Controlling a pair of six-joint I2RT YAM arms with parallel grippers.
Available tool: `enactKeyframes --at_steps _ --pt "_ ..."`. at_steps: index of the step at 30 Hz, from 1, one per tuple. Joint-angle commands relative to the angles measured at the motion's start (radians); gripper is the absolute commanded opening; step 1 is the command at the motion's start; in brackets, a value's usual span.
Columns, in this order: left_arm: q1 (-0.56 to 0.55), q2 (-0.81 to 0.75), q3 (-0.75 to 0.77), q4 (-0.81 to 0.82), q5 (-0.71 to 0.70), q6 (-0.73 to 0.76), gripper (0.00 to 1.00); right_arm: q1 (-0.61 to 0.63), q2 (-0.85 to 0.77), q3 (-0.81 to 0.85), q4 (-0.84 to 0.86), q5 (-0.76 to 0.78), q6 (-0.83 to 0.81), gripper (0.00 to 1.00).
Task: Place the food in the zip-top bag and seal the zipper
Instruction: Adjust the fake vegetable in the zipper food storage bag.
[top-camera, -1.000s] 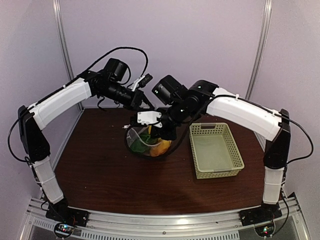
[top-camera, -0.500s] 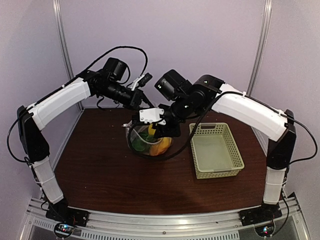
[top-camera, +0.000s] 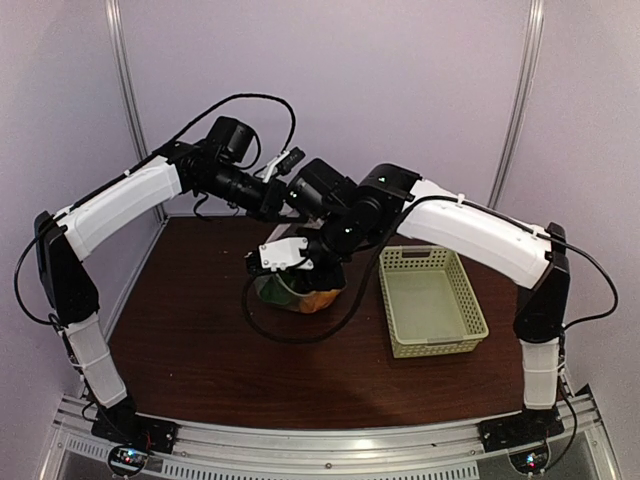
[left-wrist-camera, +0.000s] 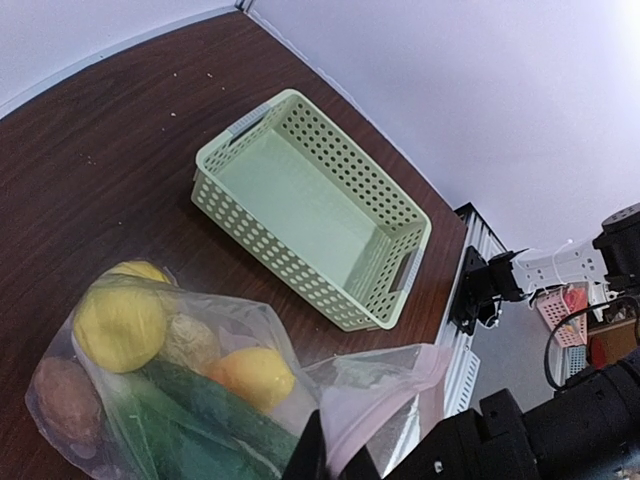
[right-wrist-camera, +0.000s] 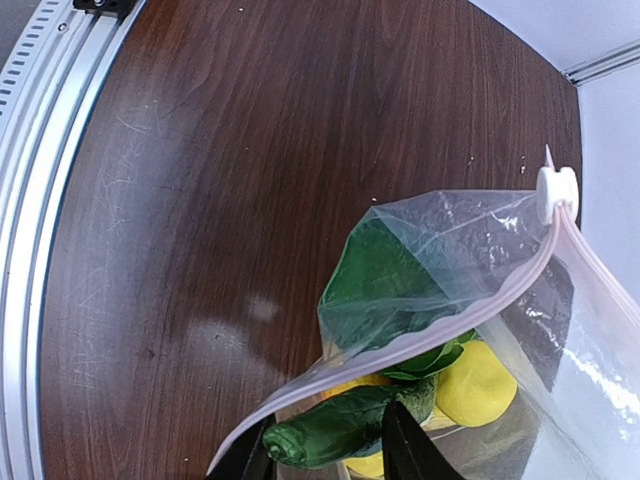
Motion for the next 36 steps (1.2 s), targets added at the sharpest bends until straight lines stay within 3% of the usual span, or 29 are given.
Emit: enactKeyframes --at_steps 1,6,9,16,27,36 --pt "0.005 -0.027 -0.014 0.06 0.02 -0.012 0.05 0.012 0.005 0.022 -0.023 0.003 -0.031 0.35" --pt "0.005 -0.028 -0.013 0.06 0.026 -0.013 0.05 0.016 0.025 0.032 0.014 0.015 -0.029 0.09" --pt "0.005 -0.034 -0.012 0.06 0.042 -0.018 0.05 0.018 0.035 0.04 0.032 0.096 -0.032 0.0" --pt "0.005 -0.07 -0.01 0.061 0.055 -0.018 0.05 0.008 0.005 -0.063 0.105 0.253 -0.073 0.0" --pt "0.005 -0.08 -0.022 0.084 0.115 -0.033 0.05 -0.015 0.042 -0.07 0.116 0.35 0.018 0.0" --pt "0.005 -0.069 -0.029 0.086 0.059 -0.033 0.05 -0.017 -0.098 -0.117 0.12 0.271 0.009 0.0"
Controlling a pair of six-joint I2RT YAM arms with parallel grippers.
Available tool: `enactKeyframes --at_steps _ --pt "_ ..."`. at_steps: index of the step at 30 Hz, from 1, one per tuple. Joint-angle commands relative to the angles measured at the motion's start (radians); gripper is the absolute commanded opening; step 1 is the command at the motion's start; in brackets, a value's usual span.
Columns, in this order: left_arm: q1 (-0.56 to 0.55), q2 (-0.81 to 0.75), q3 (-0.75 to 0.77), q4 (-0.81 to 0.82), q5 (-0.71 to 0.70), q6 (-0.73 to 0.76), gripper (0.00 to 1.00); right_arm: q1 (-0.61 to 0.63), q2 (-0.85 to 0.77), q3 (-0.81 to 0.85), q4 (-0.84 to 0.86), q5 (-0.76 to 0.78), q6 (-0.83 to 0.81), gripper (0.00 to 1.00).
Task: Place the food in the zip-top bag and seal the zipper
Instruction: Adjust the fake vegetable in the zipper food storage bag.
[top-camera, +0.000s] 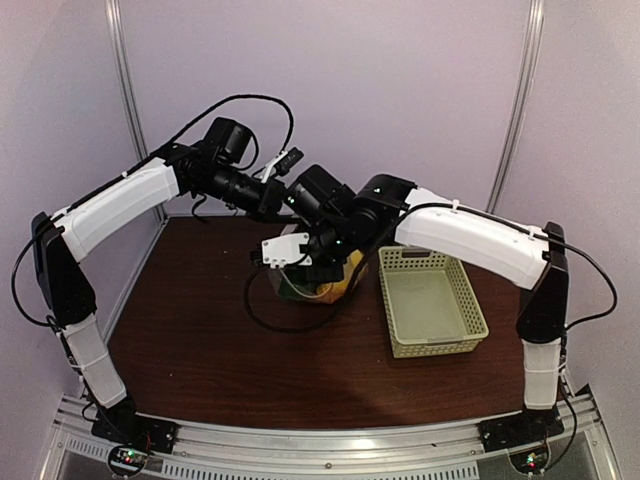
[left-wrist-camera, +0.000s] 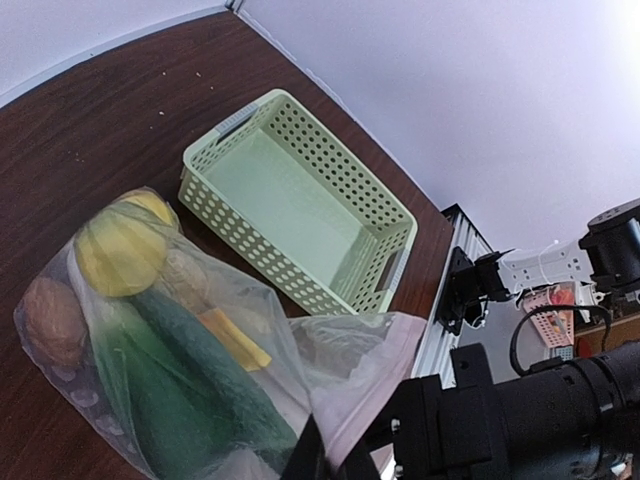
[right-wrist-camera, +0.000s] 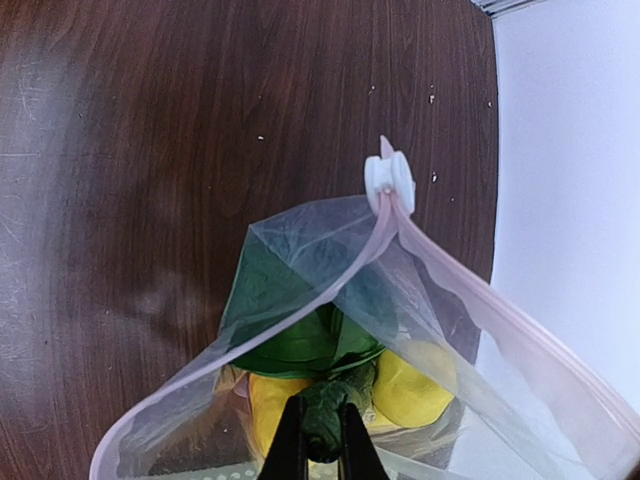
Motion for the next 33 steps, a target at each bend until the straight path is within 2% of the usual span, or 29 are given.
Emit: enactKeyframes --at_steps 1,10,16,28,33 --pt "0.005 -0.049 0.001 0.063 0.018 -0.006 0.05 -0.018 -0.136 -0.07 0.002 -0.071 0.016 0.0" --pt "0.005 -0.038 0.0 0.063 0.009 -0.005 0.05 -0.049 -0.228 -0.089 0.109 -0.239 0.063 0.0" --pt "0.005 -0.037 0.002 0.063 0.013 -0.007 0.05 -0.054 -0.23 -0.106 0.151 -0.262 0.048 0.0" --pt "0.005 -0.044 0.003 0.063 0.017 -0.005 0.04 -0.056 -0.213 -0.329 0.314 -0.048 -0.043 0.0" --pt "0.005 -0.041 0.001 0.063 0.017 -0.005 0.04 -0.056 -0.181 -0.335 0.308 0.034 -0.064 0.0"
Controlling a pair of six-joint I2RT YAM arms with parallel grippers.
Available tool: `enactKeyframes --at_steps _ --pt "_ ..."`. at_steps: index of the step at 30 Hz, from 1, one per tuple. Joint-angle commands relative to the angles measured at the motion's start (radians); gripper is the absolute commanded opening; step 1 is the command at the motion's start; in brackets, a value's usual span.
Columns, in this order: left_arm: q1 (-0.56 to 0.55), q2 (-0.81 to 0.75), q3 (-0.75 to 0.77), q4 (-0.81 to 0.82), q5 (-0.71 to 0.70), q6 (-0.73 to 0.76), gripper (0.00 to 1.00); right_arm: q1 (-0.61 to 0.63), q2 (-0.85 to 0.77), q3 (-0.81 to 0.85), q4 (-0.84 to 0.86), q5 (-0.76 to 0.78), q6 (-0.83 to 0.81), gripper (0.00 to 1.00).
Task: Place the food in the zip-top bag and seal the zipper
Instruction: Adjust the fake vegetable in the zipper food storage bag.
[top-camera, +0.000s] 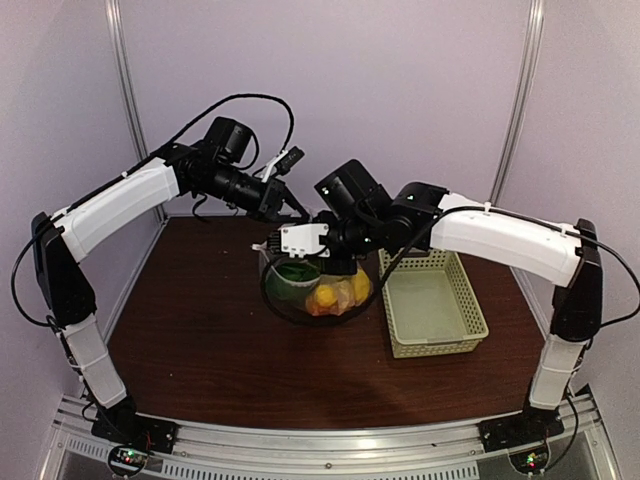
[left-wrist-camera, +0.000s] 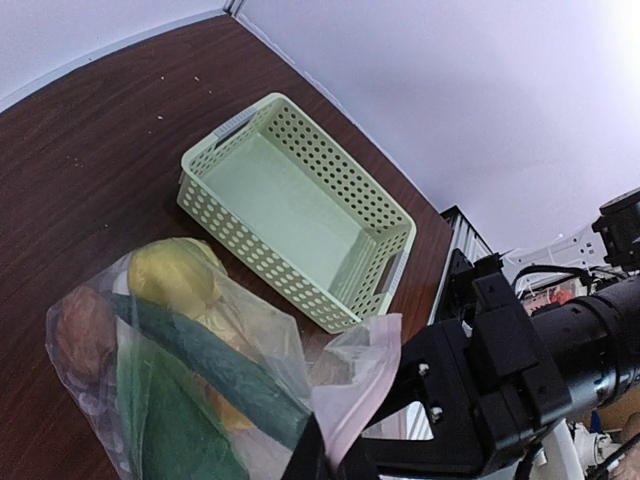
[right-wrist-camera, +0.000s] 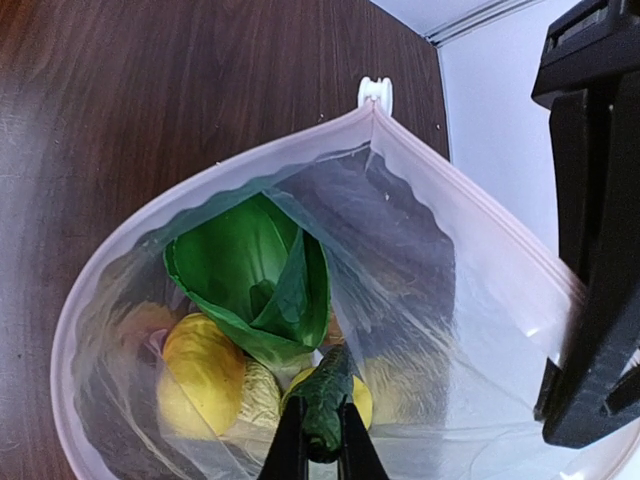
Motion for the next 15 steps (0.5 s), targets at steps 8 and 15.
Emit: enactKeyframes --at_steps 8,15 --pt "0.005 -0.036 -0.003 0.053 0.013 -0.003 0.04 -0.006 0.1 0.058 -0.118 0.176 -0.017 0.0" --pt "0.005 -0.032 -0.003 0.053 0.002 -0.003 0.04 -0.001 0.046 0.181 -0.243 0.003 0.046 0.28"
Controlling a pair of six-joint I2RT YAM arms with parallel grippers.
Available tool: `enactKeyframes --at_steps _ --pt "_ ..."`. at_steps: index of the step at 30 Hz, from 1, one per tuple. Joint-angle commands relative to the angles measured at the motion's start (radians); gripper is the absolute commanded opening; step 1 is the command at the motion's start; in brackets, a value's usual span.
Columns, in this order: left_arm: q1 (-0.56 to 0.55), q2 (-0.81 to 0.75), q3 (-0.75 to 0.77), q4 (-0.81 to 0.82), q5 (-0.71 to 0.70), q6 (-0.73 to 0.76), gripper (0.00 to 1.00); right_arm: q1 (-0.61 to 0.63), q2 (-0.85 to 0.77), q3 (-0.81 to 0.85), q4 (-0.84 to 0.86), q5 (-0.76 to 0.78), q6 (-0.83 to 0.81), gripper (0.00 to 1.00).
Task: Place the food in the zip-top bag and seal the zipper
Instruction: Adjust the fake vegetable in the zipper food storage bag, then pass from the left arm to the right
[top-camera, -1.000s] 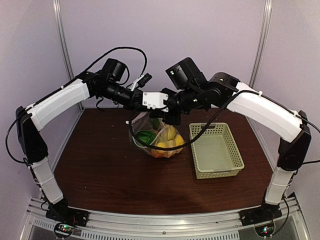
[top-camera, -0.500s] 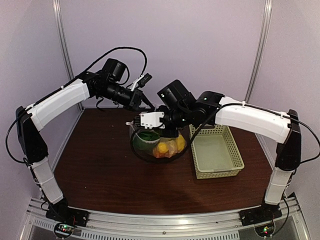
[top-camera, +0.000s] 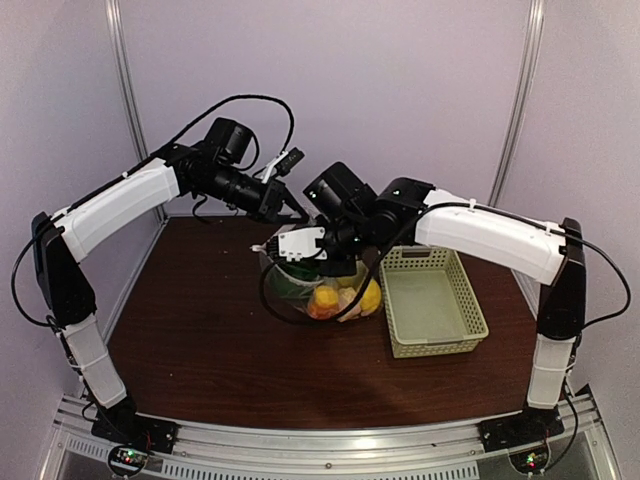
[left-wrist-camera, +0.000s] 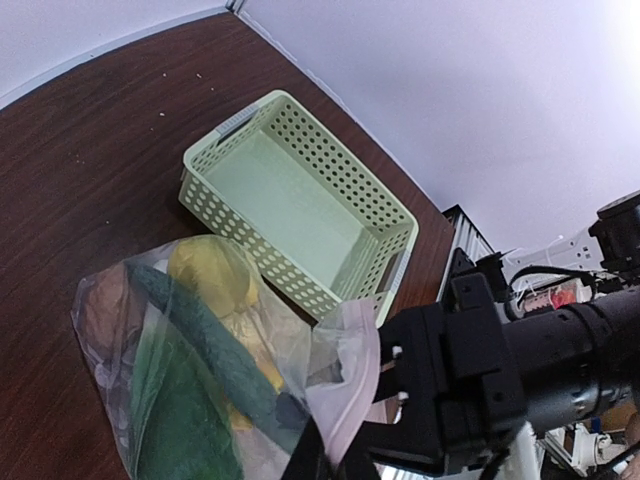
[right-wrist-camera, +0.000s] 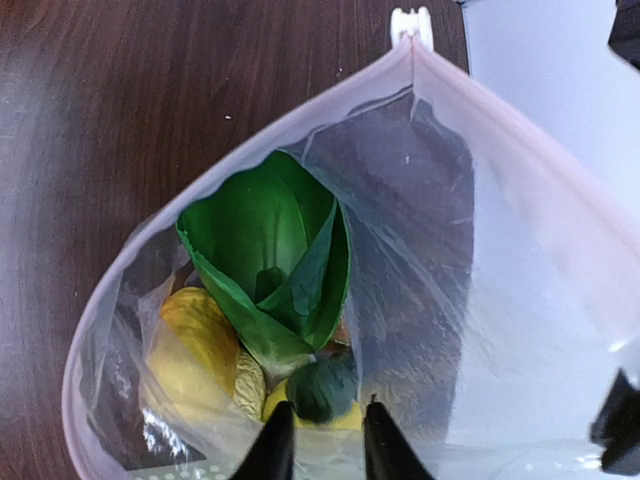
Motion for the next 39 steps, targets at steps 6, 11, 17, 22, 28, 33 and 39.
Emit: enactKeyframes --at_steps 6,11,17,22,28,33,39 --pt "0.005 -0.032 0.0 0.055 -0.007 -0.004 0.05 0.027 -0.095 0.103 -0.231 -0.212 0.031 0.46" --pt "0.006 -0.029 -0.001 0.055 -0.01 -0.004 0.05 0.061 -0.074 0.068 -0.291 -0.179 -0.014 0.48" --pt "0.005 -0.027 -0.001 0.055 -0.01 -0.004 0.05 0.078 -0.044 0.071 -0.276 -0.127 -0.019 0.5" --pt "0.005 -0.025 -0.002 0.055 -0.014 -0.003 0.05 0.095 0.004 0.1 -0.288 -0.081 -0.026 0.5" --pt "0.005 -0.023 -0.003 0.055 -0.023 0.0 0.05 0.108 0.065 0.129 -0.274 -0.035 -0.036 0.34" --pt "0.005 -0.025 0.003 0.055 -0.053 0.028 0.07 0.111 0.087 0.205 -0.294 -0.068 -0.036 0.05" --pt "0.005 -0.13 -0.035 0.089 -0.332 0.162 0.26 0.109 -0.037 0.158 -0.282 -0.018 -0.076 0.0"
